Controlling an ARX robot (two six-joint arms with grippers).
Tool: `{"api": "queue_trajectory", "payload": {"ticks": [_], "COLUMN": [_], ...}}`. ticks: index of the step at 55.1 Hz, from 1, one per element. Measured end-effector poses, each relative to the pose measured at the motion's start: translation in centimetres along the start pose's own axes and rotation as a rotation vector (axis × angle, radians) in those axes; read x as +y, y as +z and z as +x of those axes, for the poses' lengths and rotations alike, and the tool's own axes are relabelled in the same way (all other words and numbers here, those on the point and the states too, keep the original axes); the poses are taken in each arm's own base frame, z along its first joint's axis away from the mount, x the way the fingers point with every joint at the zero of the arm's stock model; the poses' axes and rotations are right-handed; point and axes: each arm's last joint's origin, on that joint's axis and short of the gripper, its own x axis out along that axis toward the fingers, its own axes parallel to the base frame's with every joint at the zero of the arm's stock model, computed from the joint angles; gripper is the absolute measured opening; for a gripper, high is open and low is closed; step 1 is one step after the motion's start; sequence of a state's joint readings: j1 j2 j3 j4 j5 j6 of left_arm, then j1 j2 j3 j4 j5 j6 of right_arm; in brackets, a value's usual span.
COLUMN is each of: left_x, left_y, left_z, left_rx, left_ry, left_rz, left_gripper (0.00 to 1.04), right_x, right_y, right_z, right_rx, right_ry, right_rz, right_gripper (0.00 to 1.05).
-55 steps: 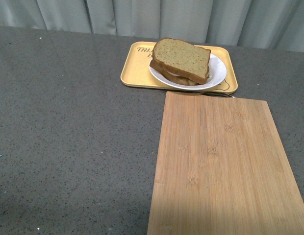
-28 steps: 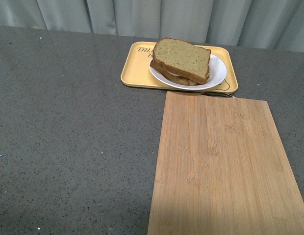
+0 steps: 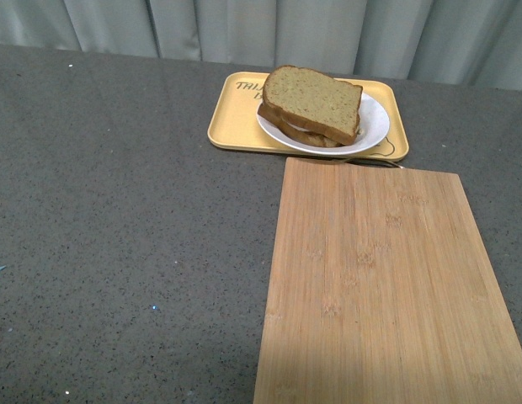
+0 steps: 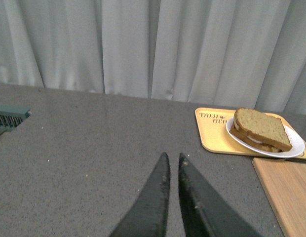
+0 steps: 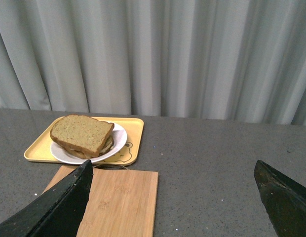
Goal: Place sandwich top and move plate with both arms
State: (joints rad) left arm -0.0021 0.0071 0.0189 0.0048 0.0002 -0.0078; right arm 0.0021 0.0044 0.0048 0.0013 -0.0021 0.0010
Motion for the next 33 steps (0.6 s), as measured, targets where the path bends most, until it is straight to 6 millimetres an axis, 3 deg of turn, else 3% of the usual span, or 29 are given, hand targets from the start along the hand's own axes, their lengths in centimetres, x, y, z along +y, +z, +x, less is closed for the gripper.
{"api": "queue_trajectory", "payload": {"ticks": [27,30,33], "left_x": [0.0,0.0,0.0], "left_y": [-0.01,-0.01,-0.01], "left_z": [-0.01,-0.01,-0.01], "left_rx": [0.0,0.0,0.0], "left_ry": [0.0,0.0,0.0], "left_rz": [0.0,0.0,0.0], "left_gripper": [0.92,1.0,0.98], "right_x": [0.0,0.0,0.0], "right_y": [0.0,0.0,0.0], "right_z": [0.0,0.0,0.0], "right_rx": [0.0,0.0,0.0], "right_ry": [0.0,0.0,0.0], "right_rz": [0.0,0.0,0.0], "right_gripper": [0.95,0.95,0.95]}}
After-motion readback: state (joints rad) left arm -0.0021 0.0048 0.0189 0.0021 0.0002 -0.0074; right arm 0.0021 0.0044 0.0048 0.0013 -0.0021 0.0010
